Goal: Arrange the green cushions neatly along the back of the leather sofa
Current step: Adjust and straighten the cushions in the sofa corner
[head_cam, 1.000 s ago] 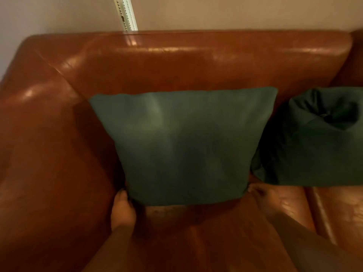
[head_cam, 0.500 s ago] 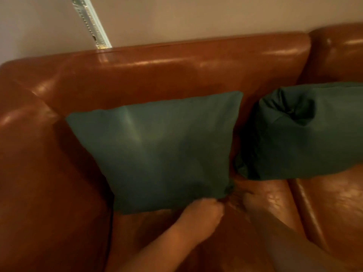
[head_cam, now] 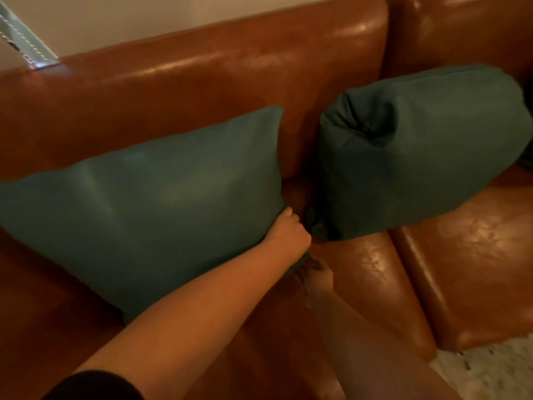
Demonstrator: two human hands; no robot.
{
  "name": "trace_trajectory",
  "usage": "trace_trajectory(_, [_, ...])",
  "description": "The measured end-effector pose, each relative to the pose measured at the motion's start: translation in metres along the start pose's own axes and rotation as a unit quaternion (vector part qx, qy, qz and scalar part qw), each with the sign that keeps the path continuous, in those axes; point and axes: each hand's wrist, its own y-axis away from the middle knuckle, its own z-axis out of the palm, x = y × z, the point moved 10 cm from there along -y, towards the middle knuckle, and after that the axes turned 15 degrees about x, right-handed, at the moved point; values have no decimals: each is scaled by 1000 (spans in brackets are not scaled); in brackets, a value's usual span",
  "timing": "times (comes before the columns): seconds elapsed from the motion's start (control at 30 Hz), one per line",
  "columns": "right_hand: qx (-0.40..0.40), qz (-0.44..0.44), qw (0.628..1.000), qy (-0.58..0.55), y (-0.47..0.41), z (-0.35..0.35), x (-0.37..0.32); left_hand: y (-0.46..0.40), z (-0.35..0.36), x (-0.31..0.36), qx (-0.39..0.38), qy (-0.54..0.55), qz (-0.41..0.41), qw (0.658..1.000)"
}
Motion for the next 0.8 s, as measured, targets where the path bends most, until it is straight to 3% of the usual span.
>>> trace_trajectory(0.2, [-13,-39,998,48,-14,1,0,-3,2,-13,-2,7,-8,1000])
trace_trajectory(0.33, [-50,-56,993,93,-19,1,2,-1,-2,-30,37,38,-32,998])
trace_trajectory(0.6, [-44,-100,978,176,-22,-6,-2,6,-9,-15,75,41,35,996])
trace_trajectory(0.7, [-16,-140,975,171,-19,-12,-19,13,-28,-7,168,52,60,983])
trace_trajectory(0.8, [22,-245,947,207,-3,-19,-42,35,-48,-11,291,102,57,950])
